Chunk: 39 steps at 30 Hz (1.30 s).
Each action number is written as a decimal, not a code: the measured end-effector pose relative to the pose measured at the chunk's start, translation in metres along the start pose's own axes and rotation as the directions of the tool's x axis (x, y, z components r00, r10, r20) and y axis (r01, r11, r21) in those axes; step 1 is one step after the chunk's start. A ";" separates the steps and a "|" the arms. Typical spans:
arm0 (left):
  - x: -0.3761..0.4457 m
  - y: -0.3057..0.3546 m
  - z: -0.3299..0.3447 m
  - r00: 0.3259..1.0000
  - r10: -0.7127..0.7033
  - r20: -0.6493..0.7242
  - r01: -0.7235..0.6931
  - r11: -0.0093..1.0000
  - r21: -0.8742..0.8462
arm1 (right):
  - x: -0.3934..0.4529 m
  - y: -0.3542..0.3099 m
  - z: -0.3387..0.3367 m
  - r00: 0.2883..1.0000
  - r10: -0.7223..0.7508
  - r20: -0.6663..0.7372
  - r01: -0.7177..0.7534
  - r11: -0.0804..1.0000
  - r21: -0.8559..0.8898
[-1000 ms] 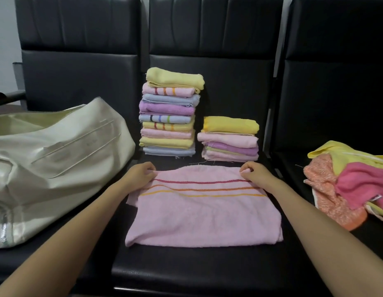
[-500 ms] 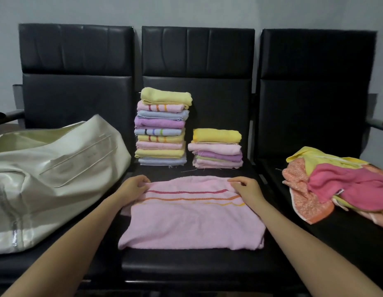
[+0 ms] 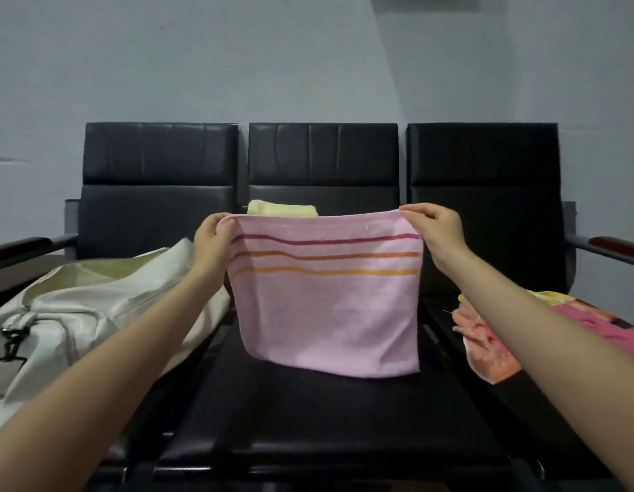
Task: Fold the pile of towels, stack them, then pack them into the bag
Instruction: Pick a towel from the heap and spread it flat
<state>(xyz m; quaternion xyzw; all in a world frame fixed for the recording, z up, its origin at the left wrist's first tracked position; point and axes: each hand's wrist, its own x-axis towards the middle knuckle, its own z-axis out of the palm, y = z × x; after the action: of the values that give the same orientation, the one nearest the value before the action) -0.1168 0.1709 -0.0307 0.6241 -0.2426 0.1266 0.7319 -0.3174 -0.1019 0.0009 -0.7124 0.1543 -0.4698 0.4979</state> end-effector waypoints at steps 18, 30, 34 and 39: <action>0.025 -0.013 -0.006 0.935 -0.228 0.273 0.110 0.915 0.388 | 0.022 0.024 -0.006 0.952 0.269 0.148 -0.249 0.959 -0.136; 0.000 -0.173 0.034 0.955 -0.273 0.115 0.093 0.645 0.758 | -0.007 0.204 0.041 0.899 0.431 -0.084 -0.414 0.768 -0.489; -0.008 -0.214 0.039 0.944 -0.323 0.066 0.175 0.658 0.732 | -0.017 0.238 0.059 0.906 0.423 0.012 -0.385 0.835 -0.393; -0.021 -0.240 0.036 0.935 -0.220 0.279 -0.107 0.575 0.811 | -0.022 0.250 0.063 0.935 0.338 0.104 -0.276 0.881 -0.384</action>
<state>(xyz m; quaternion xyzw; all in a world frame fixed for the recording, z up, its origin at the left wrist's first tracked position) -0.0240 0.0931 -0.2424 0.9095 -0.2626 0.0868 0.3105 -0.2144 -0.1651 -0.2284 -0.7953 0.3072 -0.2863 0.4371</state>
